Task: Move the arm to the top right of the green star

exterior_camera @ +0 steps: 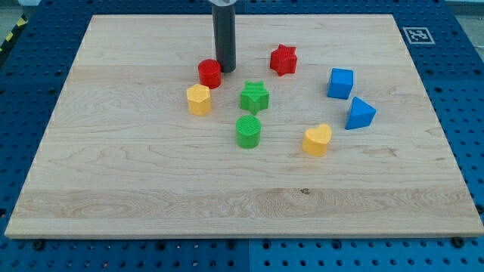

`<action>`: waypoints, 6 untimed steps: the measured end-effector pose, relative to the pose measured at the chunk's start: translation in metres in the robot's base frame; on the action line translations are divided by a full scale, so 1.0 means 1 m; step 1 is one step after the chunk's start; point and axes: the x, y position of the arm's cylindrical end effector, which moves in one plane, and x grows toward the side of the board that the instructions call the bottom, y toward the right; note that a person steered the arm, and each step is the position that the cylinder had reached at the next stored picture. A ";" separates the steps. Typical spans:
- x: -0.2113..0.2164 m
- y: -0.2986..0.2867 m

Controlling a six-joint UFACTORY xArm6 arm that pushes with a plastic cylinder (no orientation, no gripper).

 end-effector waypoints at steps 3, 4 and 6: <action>0.006 0.042; 0.021 0.042; 0.038 0.069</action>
